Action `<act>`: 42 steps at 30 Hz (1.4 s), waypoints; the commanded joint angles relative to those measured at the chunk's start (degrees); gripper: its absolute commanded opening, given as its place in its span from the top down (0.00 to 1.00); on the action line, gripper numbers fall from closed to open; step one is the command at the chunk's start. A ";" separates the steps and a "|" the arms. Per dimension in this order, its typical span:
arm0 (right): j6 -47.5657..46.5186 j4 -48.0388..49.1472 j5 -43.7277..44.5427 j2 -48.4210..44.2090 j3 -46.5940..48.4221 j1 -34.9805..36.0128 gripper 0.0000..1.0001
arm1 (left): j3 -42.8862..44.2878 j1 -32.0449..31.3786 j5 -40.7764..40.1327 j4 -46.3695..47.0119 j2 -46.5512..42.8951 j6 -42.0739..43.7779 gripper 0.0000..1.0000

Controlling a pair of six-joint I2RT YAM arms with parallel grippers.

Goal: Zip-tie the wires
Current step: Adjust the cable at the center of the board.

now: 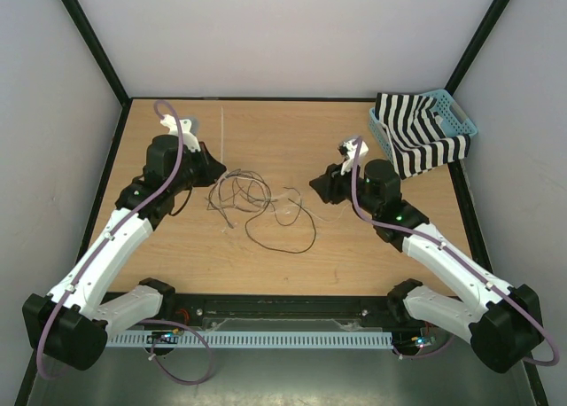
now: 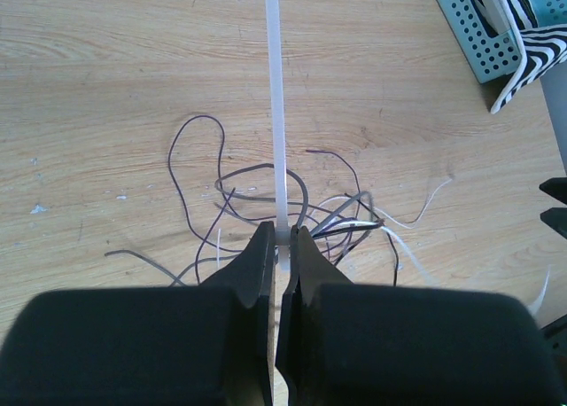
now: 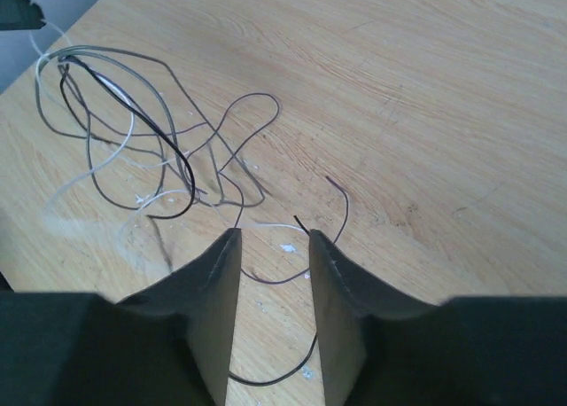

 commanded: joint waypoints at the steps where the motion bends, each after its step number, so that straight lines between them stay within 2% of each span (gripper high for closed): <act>1: 0.36 3.14 -5.52 -0.77 0.72 -0.20 0.48 | 0.55 0.32 0.99 1.78 -0.36 -0.21 1.00; 6: 0.36 4.30 -9.77 0.63 3.70 -0.21 0.45 | 0.81 0.31 1.51 1.79 -0.36 -0.18 1.00; 10: 2.57 11.34 -17.95 5.24 4.76 0.08 0.48 | 0.90 0.30 2.09 1.89 -0.27 -0.33 1.00; 16: 2.09 18.97 -24.09 13.94 7.32 2.91 0.54 | 0.99 0.30 2.25 1.84 -0.24 -0.31 1.00; 21: -0.32 19.03 -25.28 20.31 9.57 5.96 0.54 | 1.18 0.30 2.28 1.86 -0.27 -0.18 1.00; 29: 0.13 21.68 -22.25 24.84 11.18 6.59 0.54 | 1.22 0.22 2.83 1.86 -0.27 -0.39 1.00; 42: 2.40 24.49 -23.14 32.25 14.85 7.60 0.62 | 0.69 0.13 3.04 2.00 -0.71 -0.96 1.00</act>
